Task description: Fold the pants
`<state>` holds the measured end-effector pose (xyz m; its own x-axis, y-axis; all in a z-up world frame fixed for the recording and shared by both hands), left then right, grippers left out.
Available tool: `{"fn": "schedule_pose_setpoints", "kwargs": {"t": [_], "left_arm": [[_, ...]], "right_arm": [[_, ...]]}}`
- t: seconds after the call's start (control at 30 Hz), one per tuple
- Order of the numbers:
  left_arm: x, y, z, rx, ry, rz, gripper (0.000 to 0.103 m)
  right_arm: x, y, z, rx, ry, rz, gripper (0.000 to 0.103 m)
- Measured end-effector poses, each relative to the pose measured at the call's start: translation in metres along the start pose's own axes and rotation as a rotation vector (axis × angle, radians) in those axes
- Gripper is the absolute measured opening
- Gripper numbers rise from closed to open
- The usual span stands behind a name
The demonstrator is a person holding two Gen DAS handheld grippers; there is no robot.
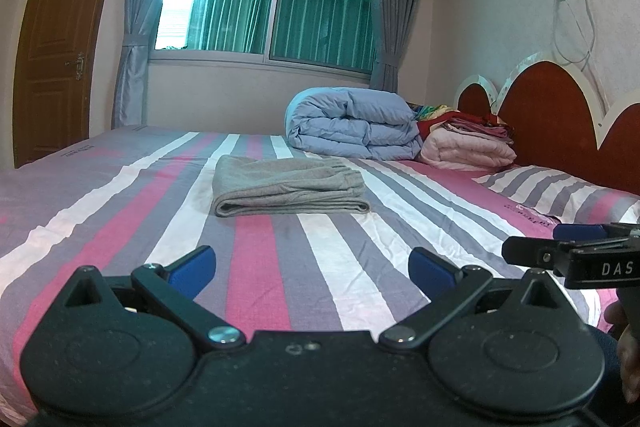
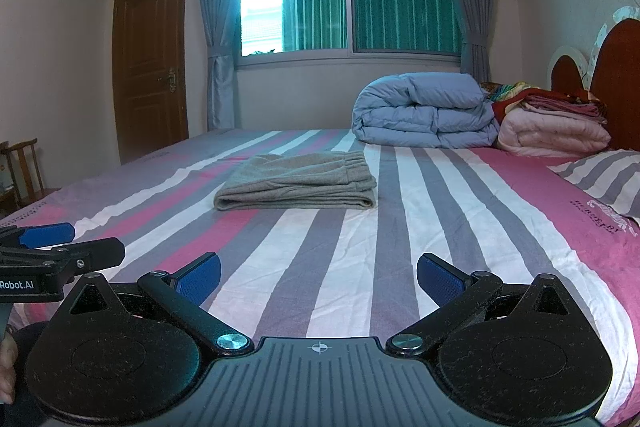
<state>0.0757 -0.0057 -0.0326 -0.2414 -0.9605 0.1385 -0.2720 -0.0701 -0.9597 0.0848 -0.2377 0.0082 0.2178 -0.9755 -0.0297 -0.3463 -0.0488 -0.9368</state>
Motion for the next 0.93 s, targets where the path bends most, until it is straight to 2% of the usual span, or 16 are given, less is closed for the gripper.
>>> {"fn": "schedule_pose_setpoints", "kwargs": {"t": [0.6, 0.93], "left_arm": [[0.0014, -0.0002, -0.0011, 0.003, -0.006, -0.005, 0.097], [-0.0011, -0.0006, -0.005, 0.04, 0.01, -0.02, 0.097]], "right_arm": [[0.0003, -0.0001, 0.0, 0.001, 0.0, -0.001, 0.103], [0.0008, -0.0001, -0.0001, 0.002, 0.0, -0.001, 0.103]]}}
Point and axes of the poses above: each gripper's, at about its wrist camera, not at the fingertips, and z roughly the way its jaws point, x to its right, y to its underside, the point moved 6 cm from there along z, roughly the way its jaws point, and after that the axes turned 11 degrees about y, right-handed, at the moved point
